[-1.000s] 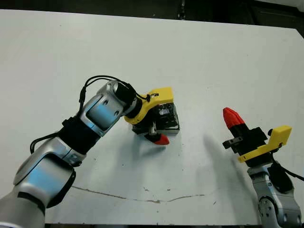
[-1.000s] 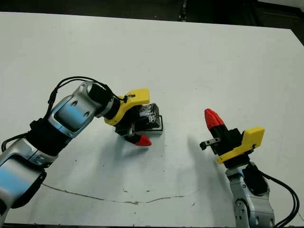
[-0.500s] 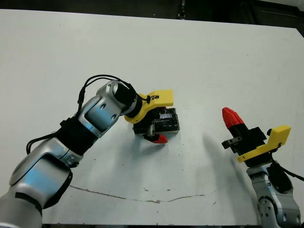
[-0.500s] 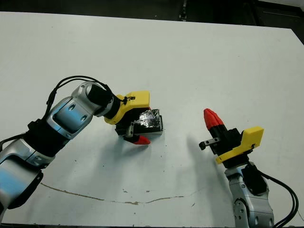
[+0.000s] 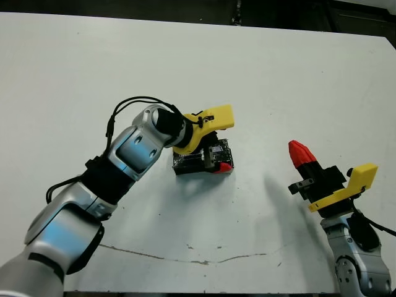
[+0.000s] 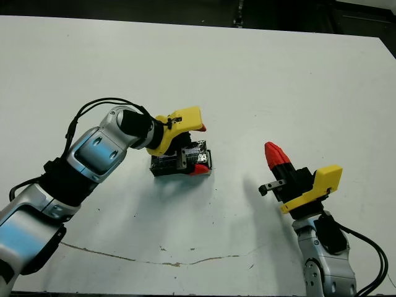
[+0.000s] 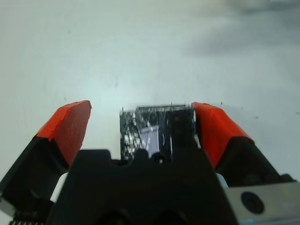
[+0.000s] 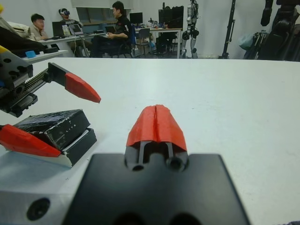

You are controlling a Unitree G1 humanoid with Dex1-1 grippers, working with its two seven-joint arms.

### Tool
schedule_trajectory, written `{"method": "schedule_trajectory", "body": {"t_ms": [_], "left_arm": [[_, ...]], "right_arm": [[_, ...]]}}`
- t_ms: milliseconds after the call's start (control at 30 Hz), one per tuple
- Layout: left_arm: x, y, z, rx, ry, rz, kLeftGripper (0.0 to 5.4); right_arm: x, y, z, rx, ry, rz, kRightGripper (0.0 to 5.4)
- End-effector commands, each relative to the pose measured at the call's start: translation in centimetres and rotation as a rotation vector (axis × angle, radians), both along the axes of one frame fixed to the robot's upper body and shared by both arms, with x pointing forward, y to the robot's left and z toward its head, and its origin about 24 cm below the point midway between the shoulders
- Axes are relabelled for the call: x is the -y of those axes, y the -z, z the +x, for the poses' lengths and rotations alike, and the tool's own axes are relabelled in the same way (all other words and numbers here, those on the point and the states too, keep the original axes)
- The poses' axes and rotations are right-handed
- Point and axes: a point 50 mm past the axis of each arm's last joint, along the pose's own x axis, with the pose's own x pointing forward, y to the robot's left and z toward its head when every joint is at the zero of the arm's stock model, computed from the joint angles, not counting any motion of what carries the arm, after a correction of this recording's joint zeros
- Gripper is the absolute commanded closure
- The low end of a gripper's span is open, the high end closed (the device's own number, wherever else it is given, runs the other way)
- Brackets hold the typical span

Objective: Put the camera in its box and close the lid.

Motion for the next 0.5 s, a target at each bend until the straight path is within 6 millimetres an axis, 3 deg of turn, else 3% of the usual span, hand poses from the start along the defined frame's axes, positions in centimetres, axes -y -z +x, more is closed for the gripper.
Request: {"method": "schedule_trajectory", "body": {"t_ms": [33,500], "left_arm": [[0.2,1.2,-0.4,-0.055,-0.015,-0.014,0.03],[1.6,3.0,-1.4,-0.19,0.041,-0.103,0.03]], "right_arm": [[0.9,0.1,-0.3,-0.018,0.026,0.007,5.4],[1.8,-0.4,-0.4,-0.007,0.053,-0.006,5.4]]}}
